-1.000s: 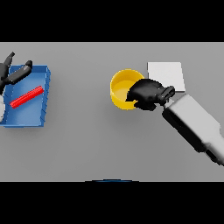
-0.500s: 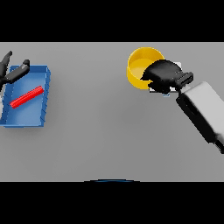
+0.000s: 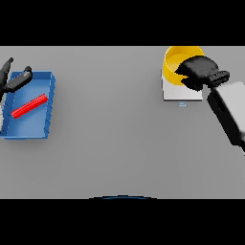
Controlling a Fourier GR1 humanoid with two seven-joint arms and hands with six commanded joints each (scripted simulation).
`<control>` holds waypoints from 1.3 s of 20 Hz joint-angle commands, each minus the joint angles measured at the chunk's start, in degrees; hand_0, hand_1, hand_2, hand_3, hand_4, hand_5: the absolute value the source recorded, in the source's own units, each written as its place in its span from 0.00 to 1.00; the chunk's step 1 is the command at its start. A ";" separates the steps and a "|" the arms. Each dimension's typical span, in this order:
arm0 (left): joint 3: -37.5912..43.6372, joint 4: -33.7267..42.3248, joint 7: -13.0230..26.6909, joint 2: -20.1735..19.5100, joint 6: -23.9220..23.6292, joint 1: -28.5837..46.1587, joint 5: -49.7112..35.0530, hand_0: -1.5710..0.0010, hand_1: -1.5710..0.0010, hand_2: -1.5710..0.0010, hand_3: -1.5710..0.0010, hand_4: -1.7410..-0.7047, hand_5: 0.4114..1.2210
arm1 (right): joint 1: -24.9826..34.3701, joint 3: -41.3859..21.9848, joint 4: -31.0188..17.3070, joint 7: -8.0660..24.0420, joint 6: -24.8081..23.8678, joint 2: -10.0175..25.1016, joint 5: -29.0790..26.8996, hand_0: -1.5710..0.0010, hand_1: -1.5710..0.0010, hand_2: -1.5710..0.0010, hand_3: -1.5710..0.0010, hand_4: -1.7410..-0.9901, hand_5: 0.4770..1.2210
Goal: Pick up the red beaker and tilt it to pour out 1 green nut into yellow bowl. Pick up the yellow bowl and place it on the metallic measuring scale.
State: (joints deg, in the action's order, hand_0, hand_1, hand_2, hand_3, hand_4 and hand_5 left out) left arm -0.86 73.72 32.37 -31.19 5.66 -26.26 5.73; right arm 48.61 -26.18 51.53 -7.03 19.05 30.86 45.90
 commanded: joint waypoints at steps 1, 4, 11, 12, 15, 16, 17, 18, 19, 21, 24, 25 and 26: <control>-0.06 -0.36 0.12 0.08 -0.42 0.13 0.41 1.00 1.00 1.00 1.00 0.85 0.45 | 0.08 0.17 -1.55 -0.69 -0.84 -0.28 -0.06 0.00 0.00 0.05 0.25 0.00 1.00; -0.31 -1.36 -0.61 0.18 -0.40 -0.21 0.88 1.00 1.00 1.00 1.00 0.85 0.48 | 1.21 0.43 -6.36 -2.85 -2.35 -0.58 0.05 0.00 0.00 0.09 0.18 0.00 1.00; -0.70 -0.60 0.24 0.38 -0.23 0.03 0.85 1.00 1.00 1.00 1.00 0.86 0.48 | 1.33 0.57 -11.69 -2.96 -3.71 -2.12 -0.11 0.00 0.00 0.12 0.11 0.00 1.00; -0.60 -0.84 0.27 0.04 0.03 -0.12 0.88 1.00 1.00 1.00 1.00 0.86 0.47 | 1.37 0.66 -12.36 -2.78 -3.79 -2.53 -0.29 0.00 0.00 0.12 0.10 0.00 1.00; -0.39 -1.37 0.15 -0.29 0.49 -0.70 0.71 1.00 1.00 1.00 1.00 0.87 0.46 | 1.55 0.56 -13.60 -3.15 -4.29 -2.87 -0.35 0.00 0.00 0.11 0.12 0.00 1.00; -0.68 -1.88 0.11 0.09 0.54 -1.01 0.85 1.00 1.00 1.00 1.00 0.87 0.45 | 1.25 0.46 -13.49 -3.64 -4.43 -2.61 -0.35 0.00 0.05 0.09 0.21 0.00 1.00; -0.58 -1.43 0.31 0.07 0.45 -0.85 0.71 1.00 1.00 1.00 1.00 0.87 0.45 | 1.55 0.66 -13.63 -3.52 -3.89 -2.25 -0.48 0.01 0.09 0.15 0.29 0.08 1.00; -0.66 -1.07 0.62 0.21 0.39 -0.72 0.63 1.00 1.00 1.00 1.00 0.87 0.45 | 1.39 0.71 -13.50 -2.18 -3.58 -2.40 -0.60 0.06 0.18 0.25 0.39 0.14 0.90; -0.73 -1.27 0.54 0.35 0.30 -1.00 0.73 1.00 1.00 1.00 1.00 0.87 0.45 | 1.18 1.02 -13.74 -2.73 -3.29 -2.59 -1.17 0.15 0.28 0.36 0.48 0.20 0.80; -0.54 -1.19 0.43 0.10 0.59 -0.47 0.46 1.00 1.00 1.00 1.00 0.87 0.44 | 1.61 2.08 -14.52 -1.81 -2.23 -3.50 -2.41 0.40 0.48 0.55 0.63 0.27 0.66; -0.19 -0.86 -0.49 0.20 0.49 0.22 -0.03 1.00 1.00 1.00 1.00 0.87 0.43 | 1.15 2.41 -13.56 -1.29 -0.37 -3.24 -3.30 0.69 0.71 0.76 0.80 0.34 0.52; -0.31 -1.15 -0.53 0.03 0.40 0.35 0.39 1.00 1.00 1.00 1.00 0.88 0.42 | 1.05 2.27 -13.74 -1.42 -0.45 -3.03 -3.08 0.75 0.76 0.81 0.84 0.35 0.50; -0.32 -1.42 -0.01 0.09 0.32 0.00 0.49 1.00 1.00 1.00 1.00 0.88 0.42 | 1.15 2.13 -13.77 -0.84 -0.46 -3.42 -2.94 0.80 0.81 0.85 0.87 0.37 0.48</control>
State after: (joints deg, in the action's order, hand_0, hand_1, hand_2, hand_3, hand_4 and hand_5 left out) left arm -1.18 72.30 32.40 -31.10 5.97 -26.27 6.22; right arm 49.76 -24.05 37.77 -7.86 18.59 27.42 42.96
